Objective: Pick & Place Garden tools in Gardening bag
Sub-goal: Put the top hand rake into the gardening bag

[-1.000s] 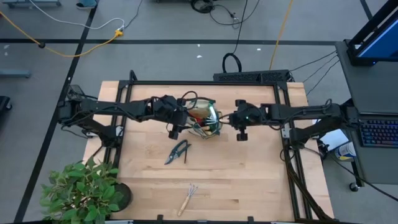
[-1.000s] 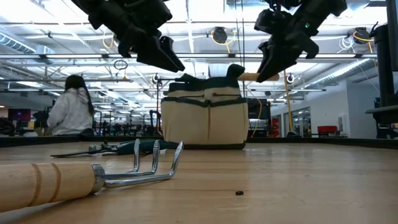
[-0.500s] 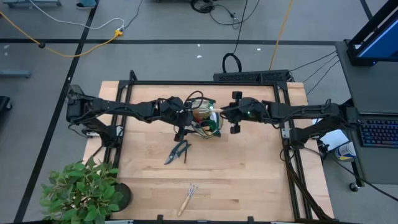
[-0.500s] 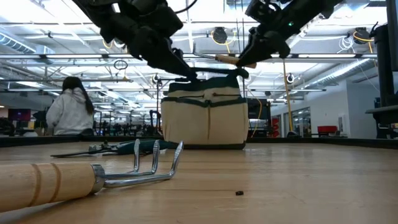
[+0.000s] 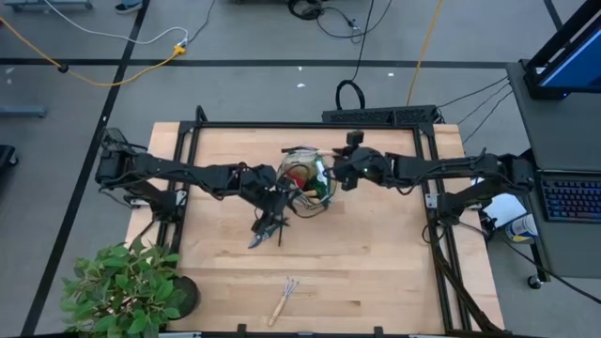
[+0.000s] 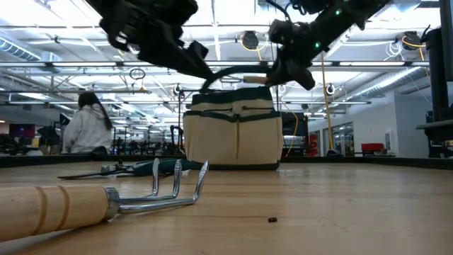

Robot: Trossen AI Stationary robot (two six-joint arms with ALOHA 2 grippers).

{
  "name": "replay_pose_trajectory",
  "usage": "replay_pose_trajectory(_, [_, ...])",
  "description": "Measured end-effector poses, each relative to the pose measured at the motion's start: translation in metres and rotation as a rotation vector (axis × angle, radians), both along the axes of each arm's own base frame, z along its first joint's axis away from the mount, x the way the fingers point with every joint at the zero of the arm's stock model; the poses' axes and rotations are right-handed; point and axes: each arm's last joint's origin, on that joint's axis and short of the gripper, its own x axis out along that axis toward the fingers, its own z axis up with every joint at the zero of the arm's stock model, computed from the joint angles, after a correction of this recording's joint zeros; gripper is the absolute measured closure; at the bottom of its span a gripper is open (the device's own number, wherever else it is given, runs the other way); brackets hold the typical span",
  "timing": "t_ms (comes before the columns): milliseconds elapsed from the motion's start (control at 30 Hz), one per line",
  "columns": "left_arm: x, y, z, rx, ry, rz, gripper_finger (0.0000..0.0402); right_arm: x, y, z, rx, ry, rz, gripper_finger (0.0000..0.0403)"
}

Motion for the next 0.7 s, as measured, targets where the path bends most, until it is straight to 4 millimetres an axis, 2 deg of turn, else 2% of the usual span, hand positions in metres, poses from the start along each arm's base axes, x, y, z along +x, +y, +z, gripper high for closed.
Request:
replay_pose_trajectory(133, [-0.008, -0.004, 0.006, 0.047, 0.019, 0.005, 0.0177, 0.001, 0.015, 0.004, -0.196, 0.085, -0.017, 0.0343])
replay_pose_trajectory(233, [-0.012, 0.0, 0.015, 0.151, -0.013, 0.112, 0.0177, 0.002, 0.027, 0.005, -0.344, 0.201, 0.038, 0.0343])
replay_pose_trajectory(367, [-0.016, 0.012, 0.028, 0.262, -0.073, 0.254, 0.0177, 0.013, 0.038, -0.004, -0.54, 0.369, 0.093, 0.0343])
replay_pose_trajectory(500, [-0.021, 0.015, 0.031, 0.212, -0.068, 0.25, 0.0177, 0.025, 0.04, -0.008, -0.726, 0.493, 0.028, 0.0343])
replay_pose_trajectory(567, [-0.02, 0.014, 0.035, 0.205, -0.096, 0.244, 0.0177, 0.029, 0.038, -0.016, -0.791, 0.59, 0.0, 0.0343])
replay_pose_trajectory(700, [-0.02, 0.019, 0.032, 0.262, -0.079, 0.316, 0.0177, 0.041, 0.034, -0.028, -0.879, 0.694, 0.031, 0.0343])
